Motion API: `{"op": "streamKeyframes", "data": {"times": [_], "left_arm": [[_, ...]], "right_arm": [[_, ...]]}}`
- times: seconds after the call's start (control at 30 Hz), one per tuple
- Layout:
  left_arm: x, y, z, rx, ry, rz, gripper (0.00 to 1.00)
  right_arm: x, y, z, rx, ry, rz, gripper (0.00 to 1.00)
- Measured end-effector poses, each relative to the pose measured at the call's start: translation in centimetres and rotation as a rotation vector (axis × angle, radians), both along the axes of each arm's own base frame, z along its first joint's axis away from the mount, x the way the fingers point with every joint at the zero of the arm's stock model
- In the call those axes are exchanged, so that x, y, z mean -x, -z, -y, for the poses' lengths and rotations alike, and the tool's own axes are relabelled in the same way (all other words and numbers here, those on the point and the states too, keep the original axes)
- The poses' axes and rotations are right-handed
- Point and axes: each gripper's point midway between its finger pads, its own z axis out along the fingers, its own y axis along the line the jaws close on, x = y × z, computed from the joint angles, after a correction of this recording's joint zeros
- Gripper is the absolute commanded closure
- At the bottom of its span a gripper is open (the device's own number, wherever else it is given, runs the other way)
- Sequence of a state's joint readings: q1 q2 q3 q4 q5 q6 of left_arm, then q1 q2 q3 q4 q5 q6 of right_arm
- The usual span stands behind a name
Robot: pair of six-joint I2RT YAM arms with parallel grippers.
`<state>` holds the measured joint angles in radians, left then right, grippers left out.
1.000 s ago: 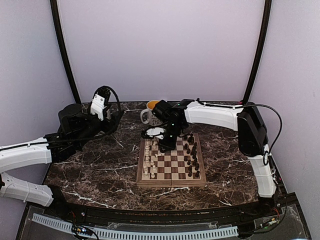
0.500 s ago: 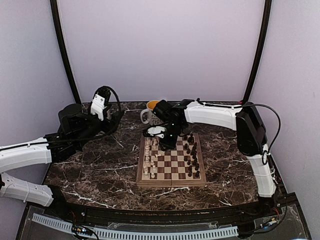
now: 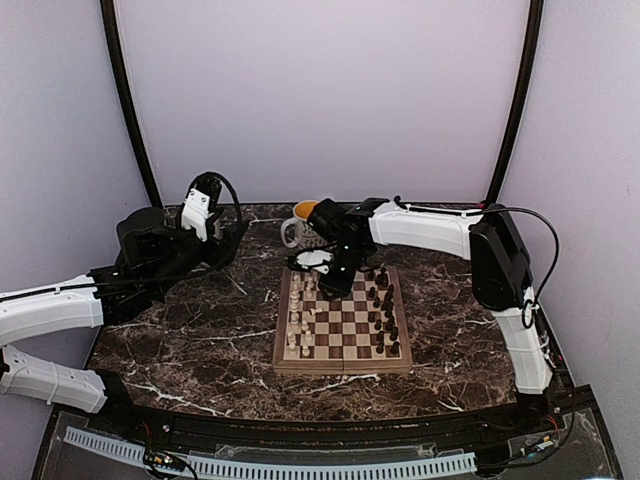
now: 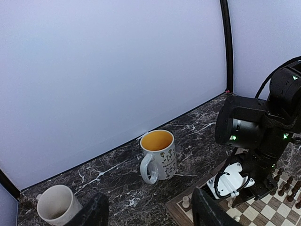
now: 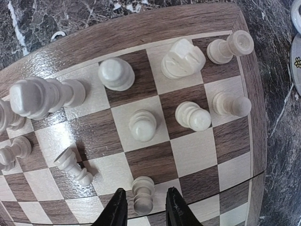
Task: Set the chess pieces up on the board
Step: Pick up the pawn from the chessboard.
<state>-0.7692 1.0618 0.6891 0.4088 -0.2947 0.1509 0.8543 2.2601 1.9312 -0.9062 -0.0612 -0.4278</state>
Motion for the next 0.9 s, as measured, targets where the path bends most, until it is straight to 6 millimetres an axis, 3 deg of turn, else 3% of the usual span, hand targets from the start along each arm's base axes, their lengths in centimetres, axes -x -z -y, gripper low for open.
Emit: {"op": "streamKeyframes", "data": {"times": [0.37,0.67,0.9], "left_arm": [[0.0,0.0,0.0,0.000,0.000,0.000,0.38],[0.0,0.0,0.1,0.000,0.004,0.000,0.38],[0.1,-0.1,0.1,0.002,0.007,0.002,0.38]], "right_arm": [[0.7,-1.4,-0.6,-0.029,-0.033,0.001,0.70],[3.2,-1.5,-2.1,-0.048,-0.128,-0.030,0.71],[3.9,-1.5,-2.3,-0.053,-0.153,-0.052,0.70]]}}
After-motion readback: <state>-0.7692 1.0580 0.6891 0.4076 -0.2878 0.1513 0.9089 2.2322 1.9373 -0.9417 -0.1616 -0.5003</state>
